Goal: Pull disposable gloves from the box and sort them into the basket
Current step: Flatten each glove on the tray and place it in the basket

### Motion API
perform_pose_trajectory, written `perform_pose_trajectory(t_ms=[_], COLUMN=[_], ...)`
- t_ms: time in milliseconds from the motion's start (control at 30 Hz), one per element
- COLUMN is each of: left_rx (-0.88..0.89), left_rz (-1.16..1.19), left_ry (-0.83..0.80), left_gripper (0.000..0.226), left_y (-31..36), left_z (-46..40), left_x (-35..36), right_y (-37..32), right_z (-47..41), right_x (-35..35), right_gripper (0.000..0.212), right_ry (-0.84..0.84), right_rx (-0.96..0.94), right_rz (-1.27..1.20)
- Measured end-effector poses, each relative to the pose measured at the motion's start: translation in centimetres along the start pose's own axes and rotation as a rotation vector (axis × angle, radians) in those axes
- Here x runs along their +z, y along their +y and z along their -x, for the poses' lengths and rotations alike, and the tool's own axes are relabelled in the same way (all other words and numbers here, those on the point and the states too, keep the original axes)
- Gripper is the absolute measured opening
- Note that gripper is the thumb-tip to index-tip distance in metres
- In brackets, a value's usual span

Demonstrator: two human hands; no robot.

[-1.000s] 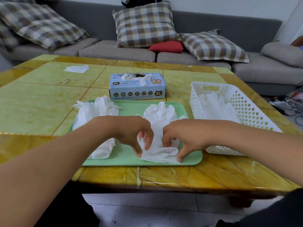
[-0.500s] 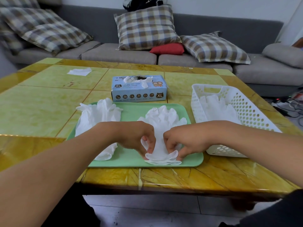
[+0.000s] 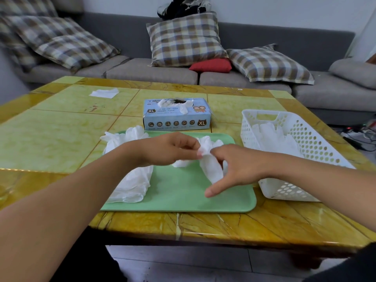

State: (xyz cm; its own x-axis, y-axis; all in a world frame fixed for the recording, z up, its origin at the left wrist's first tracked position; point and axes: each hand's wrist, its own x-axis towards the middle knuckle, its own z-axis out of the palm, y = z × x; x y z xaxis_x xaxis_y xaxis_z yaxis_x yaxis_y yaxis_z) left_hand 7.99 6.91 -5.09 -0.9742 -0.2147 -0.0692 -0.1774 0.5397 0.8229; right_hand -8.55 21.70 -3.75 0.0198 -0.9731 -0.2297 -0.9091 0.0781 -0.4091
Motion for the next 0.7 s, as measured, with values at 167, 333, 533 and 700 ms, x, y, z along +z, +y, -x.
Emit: perform_pose_trajectory(t_ms=[167, 333, 533, 700], left_rx=[0.031, 0.061, 0.102, 0.013], left_rz=[0.211, 0.330, 0.394, 0.604], left_ry=[0.320, 0.552, 0.491, 0.288], left_gripper=[0.021, 0.032, 0.046, 0.036], left_y=[1.7, 2.9, 4.9, 9.2], left_z=[-0.3, -0.8, -0.1, -0.3], left_x=[-1.0, -1.6, -1.0, -0.3], right_y=[0.1, -0.2, -1.5, -1.7], right_z=[-0.8, -0.4, 1.1, 4.9], right_x=[-1.3, -3.6, -6.1, -7.5], right_gripper=[0.020, 0.006, 0.008, 0.018], right_ry=[0.417, 0.529, 0.443, 0.540], right_rx=[-0.044, -0.119, -0.102, -0.076], right_rz=[-0.391, -0.891, -1.025, -1.147])
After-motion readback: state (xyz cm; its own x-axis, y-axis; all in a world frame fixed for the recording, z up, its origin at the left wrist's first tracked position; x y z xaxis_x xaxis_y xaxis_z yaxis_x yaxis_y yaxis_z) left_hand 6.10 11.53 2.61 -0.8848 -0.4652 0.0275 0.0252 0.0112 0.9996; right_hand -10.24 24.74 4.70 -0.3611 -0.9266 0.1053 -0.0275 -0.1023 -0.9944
